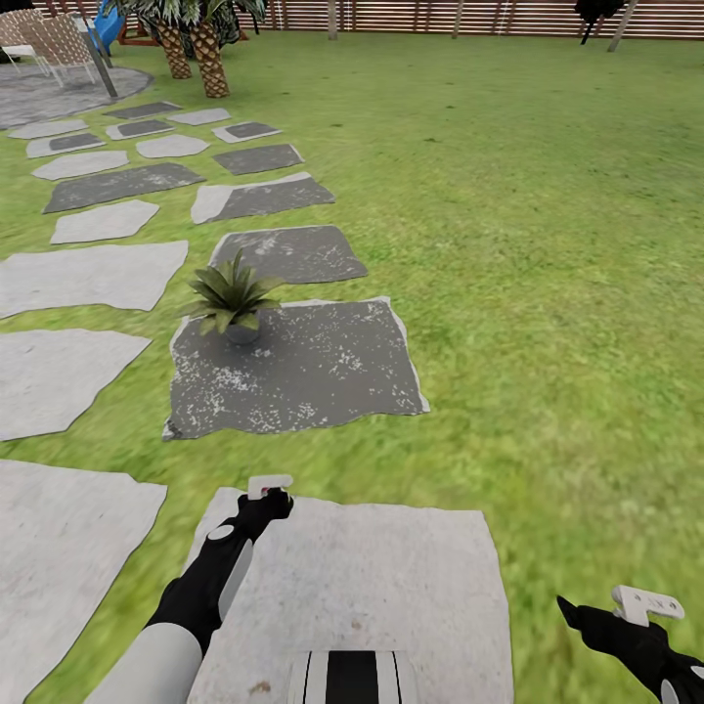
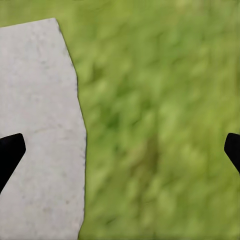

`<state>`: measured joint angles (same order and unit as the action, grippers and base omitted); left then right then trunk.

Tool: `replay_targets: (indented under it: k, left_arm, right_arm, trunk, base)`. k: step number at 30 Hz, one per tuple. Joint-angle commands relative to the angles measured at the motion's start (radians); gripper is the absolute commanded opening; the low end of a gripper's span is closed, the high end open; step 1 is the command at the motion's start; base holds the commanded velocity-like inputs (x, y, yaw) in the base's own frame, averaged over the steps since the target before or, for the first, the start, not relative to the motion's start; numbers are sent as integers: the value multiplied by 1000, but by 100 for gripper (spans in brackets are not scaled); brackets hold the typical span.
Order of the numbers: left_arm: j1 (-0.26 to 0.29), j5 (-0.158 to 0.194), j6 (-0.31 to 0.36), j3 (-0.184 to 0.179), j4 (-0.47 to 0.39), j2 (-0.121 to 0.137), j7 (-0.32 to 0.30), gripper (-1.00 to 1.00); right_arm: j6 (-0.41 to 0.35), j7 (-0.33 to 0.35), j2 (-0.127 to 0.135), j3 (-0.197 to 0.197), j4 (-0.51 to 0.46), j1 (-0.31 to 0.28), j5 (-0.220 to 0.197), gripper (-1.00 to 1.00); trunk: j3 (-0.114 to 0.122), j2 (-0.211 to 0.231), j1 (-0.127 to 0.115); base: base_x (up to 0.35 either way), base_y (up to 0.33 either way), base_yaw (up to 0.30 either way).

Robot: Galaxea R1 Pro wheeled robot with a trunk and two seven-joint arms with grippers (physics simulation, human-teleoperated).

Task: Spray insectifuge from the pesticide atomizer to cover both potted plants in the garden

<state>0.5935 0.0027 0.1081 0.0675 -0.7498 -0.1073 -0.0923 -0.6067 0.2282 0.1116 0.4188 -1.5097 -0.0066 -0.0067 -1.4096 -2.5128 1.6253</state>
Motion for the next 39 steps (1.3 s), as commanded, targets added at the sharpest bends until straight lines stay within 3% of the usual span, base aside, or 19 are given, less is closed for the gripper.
replay_targets:
  k: [1, 26, 39]
  left_arm:
    - [0, 0, 7, 7, -2, -1, -9, -100]
    - [0, 0, 7, 6, -2, -2, -9, -100]
    - [0, 0, 7, 6, -2, -2, -9, -100]
  right_arm:
    - [-5, 5, -1, 2, -1, -1, 0, 100]
    - [-4, 5, -4, 2, 0, -1, 1, 100]
    - [-4, 4, -5, 2, 0, 0, 1, 100]
  trunk:
    - [-1, 0, 0]
    - [-1, 0, 0]
    - [50, 3, -6]
  base:
    - [0, 0, 0]
    - [0, 0, 0]
    - [0, 0, 0]
